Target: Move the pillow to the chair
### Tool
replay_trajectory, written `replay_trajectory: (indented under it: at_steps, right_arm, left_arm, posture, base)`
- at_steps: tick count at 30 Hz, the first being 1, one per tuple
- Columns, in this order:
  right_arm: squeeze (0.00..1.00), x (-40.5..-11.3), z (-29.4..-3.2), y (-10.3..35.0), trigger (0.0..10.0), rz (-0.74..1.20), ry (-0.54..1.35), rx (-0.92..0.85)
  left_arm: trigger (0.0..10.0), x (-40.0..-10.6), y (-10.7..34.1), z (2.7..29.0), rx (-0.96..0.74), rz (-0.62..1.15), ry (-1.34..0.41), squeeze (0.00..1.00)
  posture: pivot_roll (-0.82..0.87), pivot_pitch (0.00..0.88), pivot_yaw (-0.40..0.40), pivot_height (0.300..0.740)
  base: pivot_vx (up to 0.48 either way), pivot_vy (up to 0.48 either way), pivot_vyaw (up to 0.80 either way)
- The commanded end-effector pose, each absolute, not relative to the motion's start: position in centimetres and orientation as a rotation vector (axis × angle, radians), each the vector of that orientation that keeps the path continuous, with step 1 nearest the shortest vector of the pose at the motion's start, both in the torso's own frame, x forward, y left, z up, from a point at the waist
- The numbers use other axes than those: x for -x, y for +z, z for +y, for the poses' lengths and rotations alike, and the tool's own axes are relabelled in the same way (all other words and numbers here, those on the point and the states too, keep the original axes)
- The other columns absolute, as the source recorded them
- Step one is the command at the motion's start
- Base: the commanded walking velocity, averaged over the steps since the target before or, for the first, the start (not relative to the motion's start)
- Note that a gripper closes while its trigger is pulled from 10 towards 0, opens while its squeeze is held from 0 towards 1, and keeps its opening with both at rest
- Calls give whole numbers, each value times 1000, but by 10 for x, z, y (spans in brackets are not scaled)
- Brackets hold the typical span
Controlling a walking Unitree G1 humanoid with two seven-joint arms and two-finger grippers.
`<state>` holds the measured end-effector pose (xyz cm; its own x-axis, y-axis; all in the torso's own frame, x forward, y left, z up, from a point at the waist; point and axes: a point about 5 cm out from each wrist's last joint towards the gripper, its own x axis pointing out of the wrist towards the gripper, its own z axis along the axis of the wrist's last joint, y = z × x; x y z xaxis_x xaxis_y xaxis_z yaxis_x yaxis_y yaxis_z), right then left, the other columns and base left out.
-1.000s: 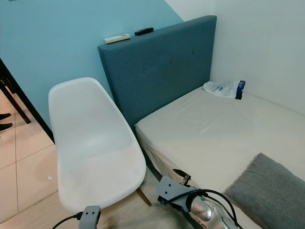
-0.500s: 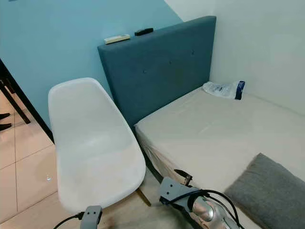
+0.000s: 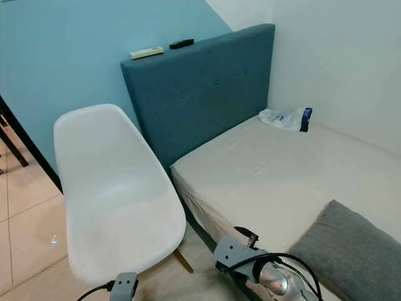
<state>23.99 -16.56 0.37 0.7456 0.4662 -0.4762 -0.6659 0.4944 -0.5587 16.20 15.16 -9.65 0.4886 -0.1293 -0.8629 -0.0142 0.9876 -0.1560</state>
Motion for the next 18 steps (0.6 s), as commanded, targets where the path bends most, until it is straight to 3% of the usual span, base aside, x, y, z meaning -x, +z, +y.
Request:
replay_trajectory:
  at_steps: [1, 18]
  right_arm:
    - [0, -241, -164, 6, 10000, 260, 699, 783]
    - [0, -239, -157, 5, 10000, 254, 705, 784]
  left_arm:
    - [10000, -159, -98, 155, 132, 1074, -75, 0]
    - [10000, -161, -97, 160, 101, 1074, -83, 0]
  posture:
    - [-213, 0, 40, 740]
    - [-216, 1, 37, 740]
  base:
    - [0, 0, 0]
    - [0, 0, 0]
